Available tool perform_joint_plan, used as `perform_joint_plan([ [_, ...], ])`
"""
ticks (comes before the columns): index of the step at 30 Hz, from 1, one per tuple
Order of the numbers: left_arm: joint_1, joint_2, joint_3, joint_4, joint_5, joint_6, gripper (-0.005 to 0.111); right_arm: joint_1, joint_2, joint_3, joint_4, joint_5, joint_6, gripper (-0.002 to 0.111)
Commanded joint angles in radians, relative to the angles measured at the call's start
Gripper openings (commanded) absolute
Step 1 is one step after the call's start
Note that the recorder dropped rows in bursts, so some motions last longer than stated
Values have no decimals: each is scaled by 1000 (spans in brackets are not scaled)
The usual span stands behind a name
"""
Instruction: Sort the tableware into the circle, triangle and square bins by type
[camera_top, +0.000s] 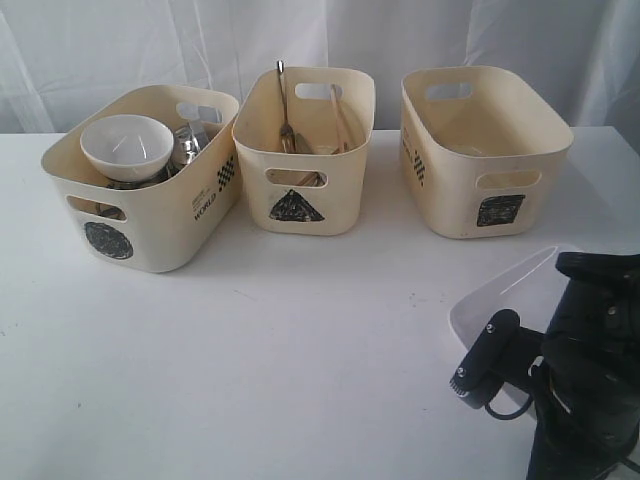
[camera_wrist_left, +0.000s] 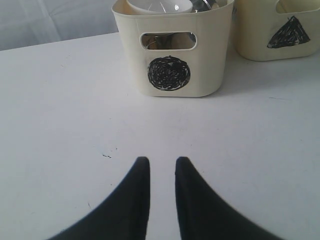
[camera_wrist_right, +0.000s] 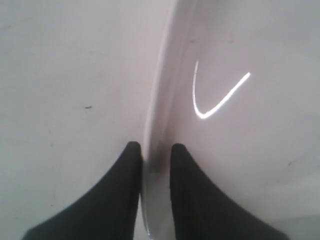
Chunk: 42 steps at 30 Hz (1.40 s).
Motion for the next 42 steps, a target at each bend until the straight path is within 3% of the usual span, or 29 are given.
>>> perform_joint_plan([
  [1,3,-5,4,-2,4,-7,25,2,0,3,-2,5,7,13],
  [6,3,-5,4,-2,4,-7,25,2,-4,3,-1,11,7,0],
  [16,3,-5,4,-2,4,-7,25,40,-38,-23,52,19,4,0],
  [26,3,-5,4,-2,4,-7,25,42,-44,-25,261,-47,-132,0],
  [42,3,-5,4,-2,4,-7,25,42,-44,-25,340,-101,-224,0],
])
